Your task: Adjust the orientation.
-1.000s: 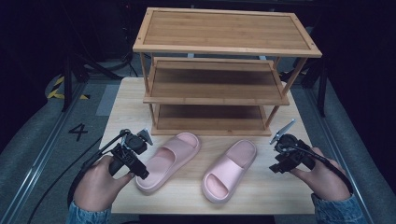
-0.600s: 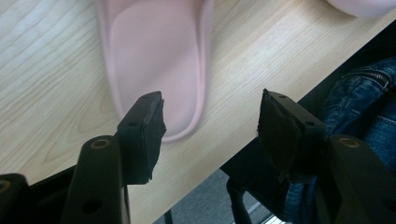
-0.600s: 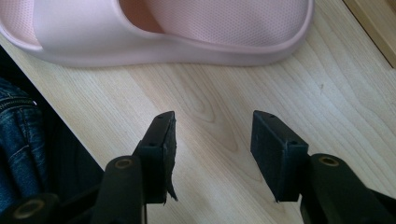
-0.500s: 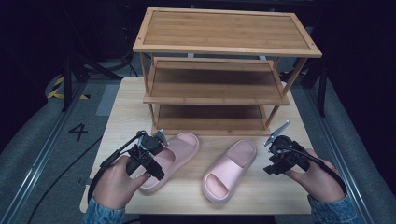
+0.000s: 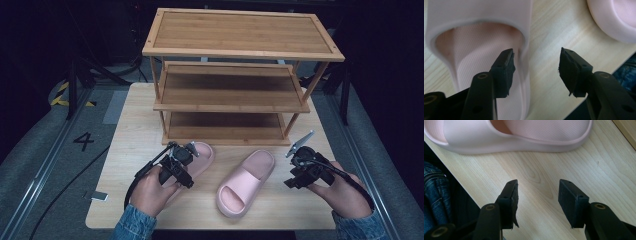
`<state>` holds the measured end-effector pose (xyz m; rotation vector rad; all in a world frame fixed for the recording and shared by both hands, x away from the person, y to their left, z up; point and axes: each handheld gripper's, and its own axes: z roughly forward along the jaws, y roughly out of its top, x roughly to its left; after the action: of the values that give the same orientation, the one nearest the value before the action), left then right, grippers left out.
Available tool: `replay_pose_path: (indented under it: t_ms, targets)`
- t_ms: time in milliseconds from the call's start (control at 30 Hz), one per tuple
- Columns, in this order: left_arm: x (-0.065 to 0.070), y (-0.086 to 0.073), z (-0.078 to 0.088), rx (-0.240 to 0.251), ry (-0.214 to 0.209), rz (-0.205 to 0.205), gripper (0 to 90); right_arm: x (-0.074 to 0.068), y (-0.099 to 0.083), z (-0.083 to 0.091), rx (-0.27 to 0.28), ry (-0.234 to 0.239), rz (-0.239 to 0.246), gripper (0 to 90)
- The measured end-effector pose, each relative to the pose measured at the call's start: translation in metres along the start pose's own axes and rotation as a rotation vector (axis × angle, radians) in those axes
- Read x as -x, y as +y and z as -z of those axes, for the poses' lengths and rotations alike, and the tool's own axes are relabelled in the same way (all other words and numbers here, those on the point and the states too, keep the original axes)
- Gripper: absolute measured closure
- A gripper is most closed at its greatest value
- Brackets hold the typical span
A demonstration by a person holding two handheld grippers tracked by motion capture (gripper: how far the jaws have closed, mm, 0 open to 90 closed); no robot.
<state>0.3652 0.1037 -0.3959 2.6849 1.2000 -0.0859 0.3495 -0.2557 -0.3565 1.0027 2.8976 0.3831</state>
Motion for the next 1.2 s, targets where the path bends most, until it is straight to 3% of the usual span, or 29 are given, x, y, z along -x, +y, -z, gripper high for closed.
replay_pose_path:
  t_ms: [67,200,433,700,800,900,1200]
  targets:
    - [-0.002,0.001,-0.003,0.016,0.014,0.024,49.6,0.001,-0.002,0.001,0.003,0.0,-0.003,50.7]
    - [-0.003,0.004,-0.01,0.062,0.093,0.034,62.2,0.0,-0.005,0.001,0.008,0.0,-0.006,50.7]
    - [-0.004,0.008,-0.02,0.066,0.069,0.031,73.9,-0.001,-0.008,0.002,0.008,0.002,-0.005,50.8]
    - [-0.004,0.007,-0.016,0.082,0.071,-0.015,81.3,-0.001,-0.009,0.002,0.01,0.0,-0.005,51.0]
    - [-0.002,0.006,-0.012,0.072,0.071,-0.024,82.5,-0.001,-0.009,0.003,0.01,0.0,-0.005,51.0]
    - [-0.002,0.005,-0.006,0.059,0.03,-0.025,83.2,0.0,-0.01,0.004,0.015,0.0,-0.006,50.9]
    - [0.011,-0.001,0.018,0.027,0.038,-0.064,83.1,0.0,-0.014,0.007,0.02,-0.003,-0.017,50.8]
